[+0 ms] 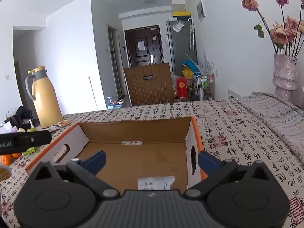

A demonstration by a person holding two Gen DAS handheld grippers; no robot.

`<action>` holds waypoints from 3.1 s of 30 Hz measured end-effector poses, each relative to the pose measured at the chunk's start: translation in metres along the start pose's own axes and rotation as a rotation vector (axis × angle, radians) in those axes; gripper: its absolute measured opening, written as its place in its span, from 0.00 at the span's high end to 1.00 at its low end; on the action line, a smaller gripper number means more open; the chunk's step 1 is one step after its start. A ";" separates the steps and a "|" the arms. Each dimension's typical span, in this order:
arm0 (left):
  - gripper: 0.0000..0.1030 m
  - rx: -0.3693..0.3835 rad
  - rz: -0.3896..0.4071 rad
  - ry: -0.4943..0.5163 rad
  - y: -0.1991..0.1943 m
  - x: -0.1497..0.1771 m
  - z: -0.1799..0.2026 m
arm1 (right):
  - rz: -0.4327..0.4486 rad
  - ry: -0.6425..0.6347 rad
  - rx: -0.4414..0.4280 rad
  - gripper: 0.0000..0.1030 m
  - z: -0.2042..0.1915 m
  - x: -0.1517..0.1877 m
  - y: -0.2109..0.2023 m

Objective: Organize snacks
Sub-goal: 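Move both open grippers back toward the snack pile, then grasp the long white-and-red striped packet with the right gripper while the left grasps an orange snack bag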

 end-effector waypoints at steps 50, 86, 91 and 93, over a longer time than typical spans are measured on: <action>0.00 -0.034 -0.073 -0.024 -0.137 0.056 -0.028 | -0.136 -0.041 -0.086 0.25 -0.011 0.062 -0.135; 0.00 -0.010 -0.126 0.013 -0.099 0.060 -0.026 | -0.073 0.037 -0.102 0.78 0.001 0.050 -0.124; 0.00 -0.001 -0.129 0.032 -0.080 0.059 -0.019 | -0.052 0.038 -0.095 0.78 0.002 0.046 -0.122; 0.06 0.007 -0.135 0.035 -0.074 0.059 -0.017 | -0.047 0.042 -0.094 0.78 0.002 0.044 -0.120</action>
Point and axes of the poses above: each gripper's, at about its wrist camera, not at the fingertips, and y roughly the way its jaws point, z to its right, x to its underside, the point moved 2 cm from there along y, roughly the way its jaws point, and after that the axes turned 14 degrees about z, right-handed, at the moved point
